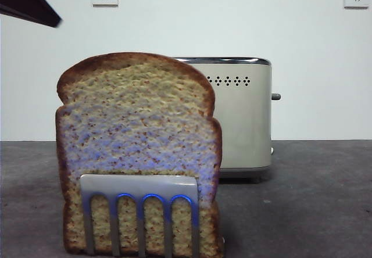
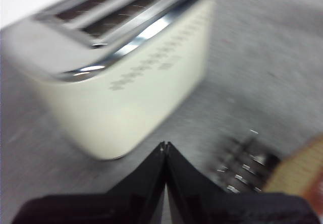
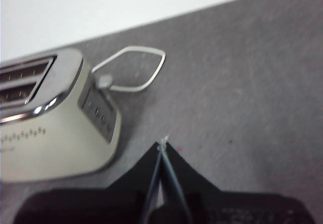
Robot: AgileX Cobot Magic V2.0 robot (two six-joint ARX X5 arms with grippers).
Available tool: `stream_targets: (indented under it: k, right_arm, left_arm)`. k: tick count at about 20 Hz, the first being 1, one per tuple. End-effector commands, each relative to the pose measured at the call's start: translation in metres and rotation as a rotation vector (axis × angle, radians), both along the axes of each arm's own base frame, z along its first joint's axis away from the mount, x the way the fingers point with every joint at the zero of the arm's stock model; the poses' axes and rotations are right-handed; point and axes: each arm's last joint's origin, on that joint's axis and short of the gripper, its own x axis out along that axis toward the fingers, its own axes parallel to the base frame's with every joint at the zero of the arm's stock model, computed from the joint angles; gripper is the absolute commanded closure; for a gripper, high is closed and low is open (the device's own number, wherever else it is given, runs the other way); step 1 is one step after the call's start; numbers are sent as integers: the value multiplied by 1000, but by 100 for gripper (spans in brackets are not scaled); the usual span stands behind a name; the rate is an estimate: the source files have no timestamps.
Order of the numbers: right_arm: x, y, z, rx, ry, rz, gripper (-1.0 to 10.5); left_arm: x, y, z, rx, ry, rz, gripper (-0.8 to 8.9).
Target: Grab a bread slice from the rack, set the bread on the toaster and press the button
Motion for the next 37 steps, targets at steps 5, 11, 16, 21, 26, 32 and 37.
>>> stream_targets:
  k: [5, 11, 16, 21, 26, 32, 37]
  right_arm:
    - [10, 3, -2, 40, 88, 86, 947]
    - [14, 3, -5, 55, 156, 110, 946]
    - [14, 3, -8, 57, 189, 109, 946]
    - [14, 4, -8, 58, 193, 111, 946]
    - [13, 5, -9, 85, 205, 160, 947]
    - [10, 5, -13, 63, 250, 179, 947]
    - [9, 5, -14, 48, 263, 187, 947]
  left_arm:
    - [-14, -21, 20, 177, -101, -279, 818]
    - [-24, -32, 46, 276, -54, -422, 818]
    - [-27, -47, 71, 364, 43, -500, 763]
    - [-26, -75, 69, 529, 138, -563, 521]
    - [-21, -108, 46, 654, 195, -603, 521]
    - [-8, -132, 21, 753, 254, -587, 522]
    - [2, -145, 1, 821, 291, -573, 535]
